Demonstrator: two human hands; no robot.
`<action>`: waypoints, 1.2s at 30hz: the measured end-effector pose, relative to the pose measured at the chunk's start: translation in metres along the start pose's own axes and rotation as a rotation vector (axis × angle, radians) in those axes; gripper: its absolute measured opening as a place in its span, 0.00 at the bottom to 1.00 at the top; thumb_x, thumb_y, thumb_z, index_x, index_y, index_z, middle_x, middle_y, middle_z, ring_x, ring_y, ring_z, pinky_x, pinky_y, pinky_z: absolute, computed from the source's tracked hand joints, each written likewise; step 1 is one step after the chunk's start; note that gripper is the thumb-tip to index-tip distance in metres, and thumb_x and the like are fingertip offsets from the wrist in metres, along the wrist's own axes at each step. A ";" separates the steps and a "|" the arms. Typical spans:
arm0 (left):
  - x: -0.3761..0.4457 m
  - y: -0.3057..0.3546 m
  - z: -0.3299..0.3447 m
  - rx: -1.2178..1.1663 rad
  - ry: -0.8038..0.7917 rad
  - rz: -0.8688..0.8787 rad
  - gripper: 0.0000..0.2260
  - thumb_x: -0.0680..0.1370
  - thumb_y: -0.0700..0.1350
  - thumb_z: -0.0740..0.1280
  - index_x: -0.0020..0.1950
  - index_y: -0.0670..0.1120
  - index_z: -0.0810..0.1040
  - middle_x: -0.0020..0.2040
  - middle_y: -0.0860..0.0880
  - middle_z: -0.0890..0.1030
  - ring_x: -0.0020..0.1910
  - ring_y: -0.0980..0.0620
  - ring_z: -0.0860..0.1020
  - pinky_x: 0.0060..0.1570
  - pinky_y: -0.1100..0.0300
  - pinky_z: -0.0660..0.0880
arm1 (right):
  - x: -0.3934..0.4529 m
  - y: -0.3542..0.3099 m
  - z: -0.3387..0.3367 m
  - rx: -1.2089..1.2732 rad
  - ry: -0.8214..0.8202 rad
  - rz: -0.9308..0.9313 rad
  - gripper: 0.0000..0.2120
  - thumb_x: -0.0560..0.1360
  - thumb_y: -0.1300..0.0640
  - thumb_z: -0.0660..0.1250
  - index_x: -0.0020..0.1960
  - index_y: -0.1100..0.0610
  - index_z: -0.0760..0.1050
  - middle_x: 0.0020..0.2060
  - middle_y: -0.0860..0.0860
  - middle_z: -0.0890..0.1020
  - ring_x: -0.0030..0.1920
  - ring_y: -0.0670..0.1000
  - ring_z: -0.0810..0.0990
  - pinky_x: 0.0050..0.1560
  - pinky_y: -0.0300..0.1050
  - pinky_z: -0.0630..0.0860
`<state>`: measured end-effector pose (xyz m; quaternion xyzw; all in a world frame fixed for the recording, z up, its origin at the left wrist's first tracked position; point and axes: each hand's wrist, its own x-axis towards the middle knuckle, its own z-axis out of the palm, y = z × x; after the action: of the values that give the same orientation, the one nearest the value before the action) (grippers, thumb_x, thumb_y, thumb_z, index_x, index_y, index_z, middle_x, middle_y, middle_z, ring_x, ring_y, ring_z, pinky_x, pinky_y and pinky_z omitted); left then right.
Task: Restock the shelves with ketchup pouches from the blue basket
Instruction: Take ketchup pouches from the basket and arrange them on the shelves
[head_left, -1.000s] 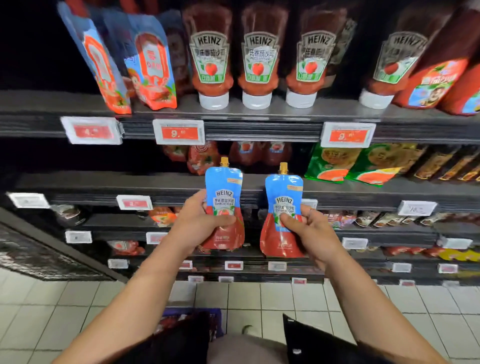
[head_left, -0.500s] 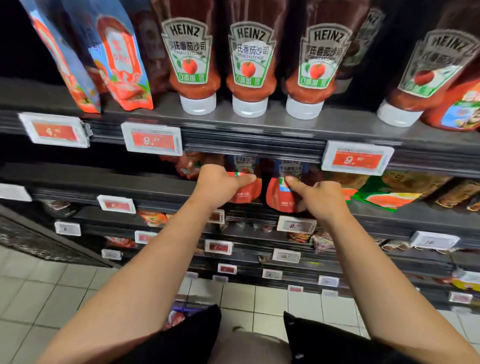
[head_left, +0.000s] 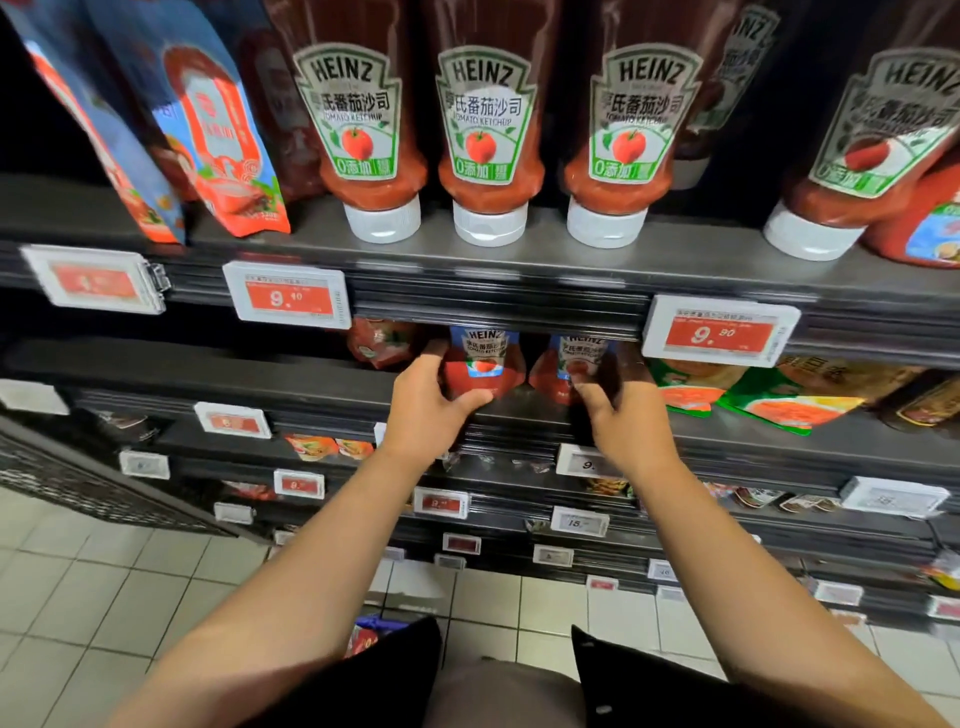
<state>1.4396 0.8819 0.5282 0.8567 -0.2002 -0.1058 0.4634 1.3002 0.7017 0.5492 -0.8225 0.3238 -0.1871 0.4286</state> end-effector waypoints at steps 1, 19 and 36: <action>0.000 -0.002 -0.001 -0.003 0.000 -0.007 0.18 0.69 0.47 0.82 0.51 0.53 0.76 0.48 0.56 0.82 0.47 0.62 0.81 0.48 0.66 0.79 | -0.001 0.000 0.001 0.017 0.026 -0.010 0.10 0.80 0.60 0.68 0.60 0.58 0.74 0.47 0.61 0.84 0.48 0.60 0.82 0.51 0.54 0.80; 0.000 -0.002 0.011 0.198 0.181 0.060 0.20 0.72 0.54 0.78 0.55 0.43 0.77 0.49 0.48 0.75 0.51 0.47 0.77 0.52 0.57 0.74 | -0.003 -0.002 0.024 -0.185 0.093 -0.113 0.21 0.77 0.63 0.70 0.69 0.61 0.71 0.58 0.62 0.79 0.58 0.63 0.79 0.57 0.52 0.77; 0.007 0.001 0.021 0.365 0.201 0.043 0.23 0.76 0.59 0.72 0.61 0.43 0.75 0.49 0.45 0.78 0.50 0.45 0.79 0.49 0.56 0.76 | 0.011 0.001 0.035 -0.213 0.183 -0.023 0.17 0.75 0.69 0.64 0.63 0.62 0.76 0.56 0.63 0.81 0.55 0.65 0.80 0.54 0.52 0.78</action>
<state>1.4383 0.8626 0.5181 0.9282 -0.1870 0.0283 0.3205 1.3284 0.7145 0.5289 -0.8465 0.3700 -0.2306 0.3055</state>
